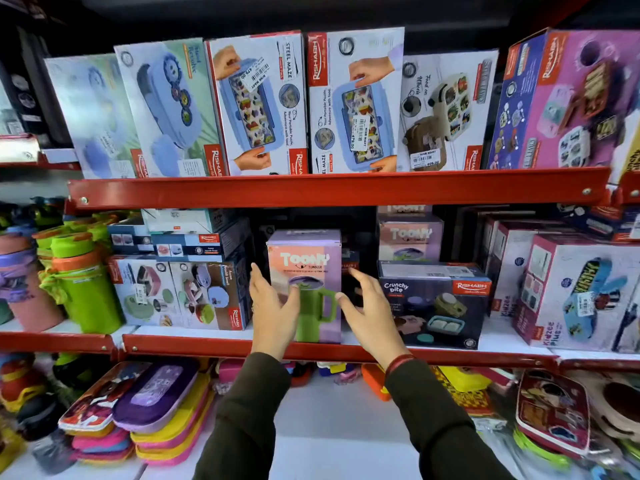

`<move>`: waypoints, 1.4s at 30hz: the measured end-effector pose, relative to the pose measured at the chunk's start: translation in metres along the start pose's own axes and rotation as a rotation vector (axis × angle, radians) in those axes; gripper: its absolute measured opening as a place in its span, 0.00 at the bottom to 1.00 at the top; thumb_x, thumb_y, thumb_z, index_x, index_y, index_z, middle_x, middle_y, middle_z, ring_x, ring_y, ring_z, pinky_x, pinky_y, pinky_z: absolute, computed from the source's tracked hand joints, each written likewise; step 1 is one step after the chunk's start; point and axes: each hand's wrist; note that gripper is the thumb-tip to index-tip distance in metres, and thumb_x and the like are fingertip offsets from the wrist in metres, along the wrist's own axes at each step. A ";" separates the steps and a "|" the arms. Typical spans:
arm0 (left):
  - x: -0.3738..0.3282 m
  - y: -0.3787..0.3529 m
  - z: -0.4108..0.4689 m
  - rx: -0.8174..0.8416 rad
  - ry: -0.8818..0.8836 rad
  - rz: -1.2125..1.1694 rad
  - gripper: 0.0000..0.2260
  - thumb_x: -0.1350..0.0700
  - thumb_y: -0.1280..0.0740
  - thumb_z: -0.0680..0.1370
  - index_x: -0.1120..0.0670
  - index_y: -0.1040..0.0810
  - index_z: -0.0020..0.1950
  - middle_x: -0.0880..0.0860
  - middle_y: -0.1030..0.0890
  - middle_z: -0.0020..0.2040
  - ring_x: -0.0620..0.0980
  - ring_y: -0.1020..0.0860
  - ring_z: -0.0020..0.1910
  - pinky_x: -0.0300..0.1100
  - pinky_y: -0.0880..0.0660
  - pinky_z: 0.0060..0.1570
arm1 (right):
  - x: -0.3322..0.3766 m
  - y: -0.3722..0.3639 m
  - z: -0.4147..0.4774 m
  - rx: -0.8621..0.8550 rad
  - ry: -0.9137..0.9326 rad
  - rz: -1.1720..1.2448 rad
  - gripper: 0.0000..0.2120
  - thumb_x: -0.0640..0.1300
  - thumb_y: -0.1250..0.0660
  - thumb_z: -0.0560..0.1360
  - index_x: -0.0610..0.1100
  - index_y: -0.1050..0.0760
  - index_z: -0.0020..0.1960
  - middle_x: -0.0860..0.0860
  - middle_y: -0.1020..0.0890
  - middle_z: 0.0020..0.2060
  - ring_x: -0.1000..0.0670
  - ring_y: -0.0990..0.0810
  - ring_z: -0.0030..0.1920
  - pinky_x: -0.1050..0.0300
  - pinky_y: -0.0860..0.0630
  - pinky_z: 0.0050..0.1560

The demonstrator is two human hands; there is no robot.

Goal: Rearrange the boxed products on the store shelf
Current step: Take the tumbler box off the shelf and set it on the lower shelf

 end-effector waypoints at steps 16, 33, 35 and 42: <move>0.005 0.021 -0.015 0.020 -0.104 -0.169 0.22 0.53 0.32 0.81 0.48 0.29 0.75 0.50 0.18 0.65 0.48 0.19 0.63 0.43 0.22 0.63 | 0.002 0.001 -0.014 -0.059 0.086 0.168 0.33 0.43 0.27 0.78 0.59 0.35 0.78 0.56 0.21 0.71 0.54 0.20 0.68 0.45 0.22 0.70; 0.064 0.006 -0.147 -0.020 -0.016 -0.220 0.26 0.43 0.22 0.71 0.40 0.22 0.68 0.49 0.15 0.59 0.48 0.16 0.58 0.41 0.18 0.53 | -0.084 0.024 -0.141 -0.137 0.106 0.101 0.30 0.56 0.24 0.73 0.66 0.32 0.72 0.67 0.24 0.66 0.57 0.20 0.64 0.54 0.17 0.56; 0.080 -0.003 -0.161 0.019 0.047 -0.187 0.25 0.44 0.22 0.71 0.34 0.23 0.66 0.41 0.16 0.61 0.43 0.18 0.61 0.40 0.18 0.51 | -0.104 0.023 -0.155 -0.098 0.025 0.075 0.31 0.57 0.24 0.73 0.69 0.33 0.71 0.71 0.25 0.66 0.58 0.20 0.64 0.47 0.17 0.59; 0.128 -0.048 -0.191 0.214 0.259 -0.154 0.25 0.56 0.25 0.77 0.27 0.28 0.59 0.30 0.20 0.59 0.33 0.20 0.58 0.25 0.23 0.47 | -0.169 0.010 -0.187 0.054 -0.226 0.104 0.32 0.49 0.23 0.74 0.75 0.36 0.66 0.80 0.27 0.61 0.55 0.19 0.65 0.60 0.16 0.53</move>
Point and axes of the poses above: each hand's wrist, its own z-axis towards the middle knuckle, its own y-axis out of the back of the hand, x = y × z
